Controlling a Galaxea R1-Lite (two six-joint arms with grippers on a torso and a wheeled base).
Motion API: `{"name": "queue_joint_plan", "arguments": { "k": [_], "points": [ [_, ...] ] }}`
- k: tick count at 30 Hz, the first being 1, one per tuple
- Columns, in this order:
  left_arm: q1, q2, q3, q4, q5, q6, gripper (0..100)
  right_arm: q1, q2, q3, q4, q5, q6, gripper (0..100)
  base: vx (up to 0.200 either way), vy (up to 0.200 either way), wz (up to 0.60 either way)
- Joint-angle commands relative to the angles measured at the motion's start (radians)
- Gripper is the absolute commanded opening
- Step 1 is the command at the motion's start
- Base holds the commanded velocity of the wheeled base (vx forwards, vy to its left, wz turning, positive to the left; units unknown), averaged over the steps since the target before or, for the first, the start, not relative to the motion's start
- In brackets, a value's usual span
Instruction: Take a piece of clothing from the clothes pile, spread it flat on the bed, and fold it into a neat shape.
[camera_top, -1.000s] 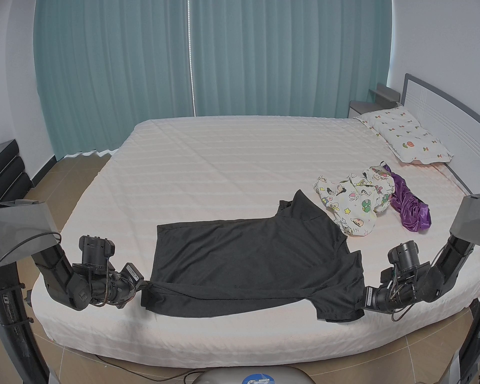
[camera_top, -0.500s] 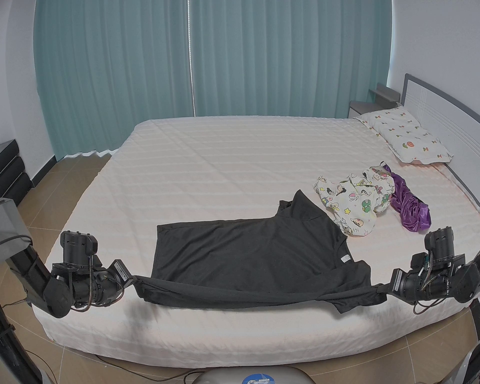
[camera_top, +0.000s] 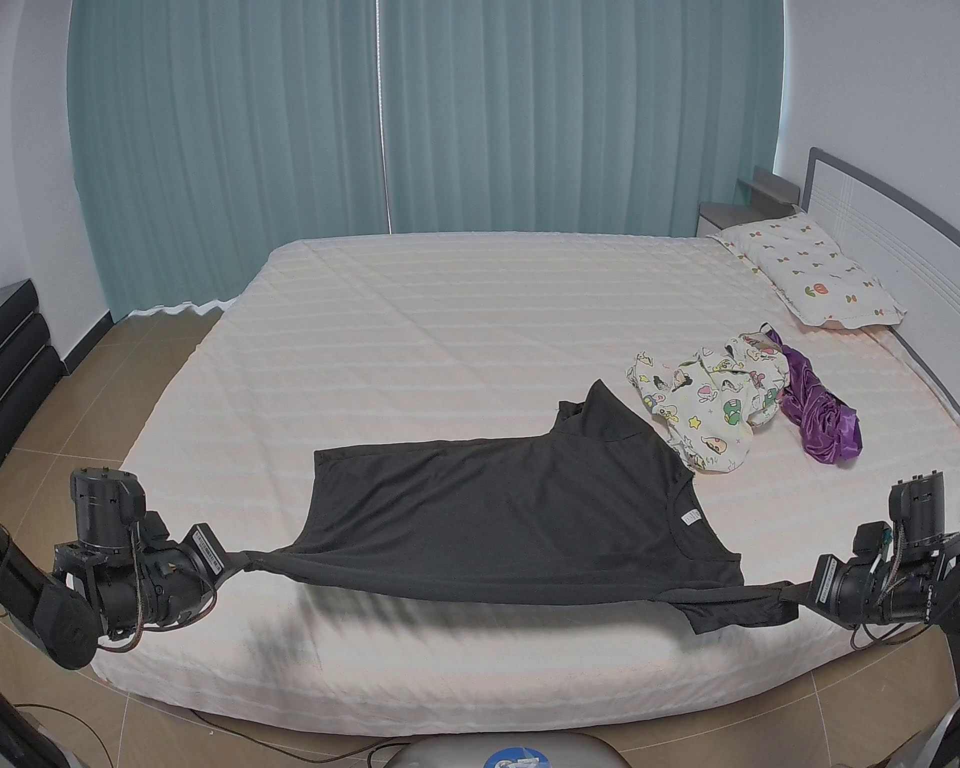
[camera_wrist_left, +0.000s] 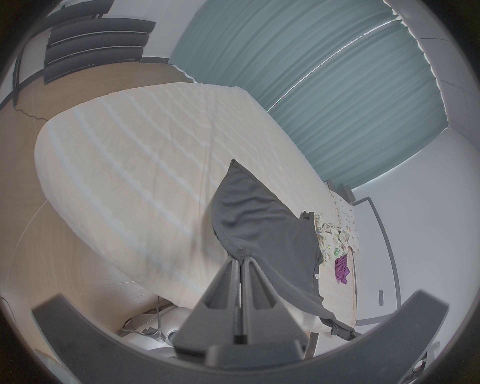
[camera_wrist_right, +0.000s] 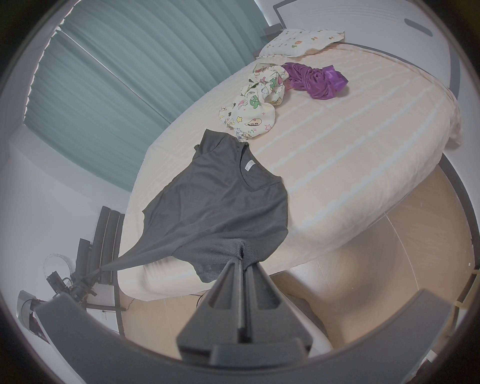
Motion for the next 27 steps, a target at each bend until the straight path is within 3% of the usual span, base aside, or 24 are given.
{"name": "queue_joint_plan", "arguments": {
  "k": [1,11,27],
  "points": [
    [0.000,-0.015,0.066,0.004,0.000,0.039,0,-0.001,-0.058,0.018,0.004,0.000,-0.001,0,0.000,0.000,0.00],
    [0.000,0.005,0.132,0.024,0.001,0.137,0,-0.001,-0.162,0.015,0.175,0.000,-0.064,0,0.000,0.000,0.00],
    [0.000,-0.035,0.209,0.116,0.001,0.277,0,-0.009,-0.191,0.029,0.296,0.000,-0.124,0,0.000,0.000,0.00]
  ]
}}
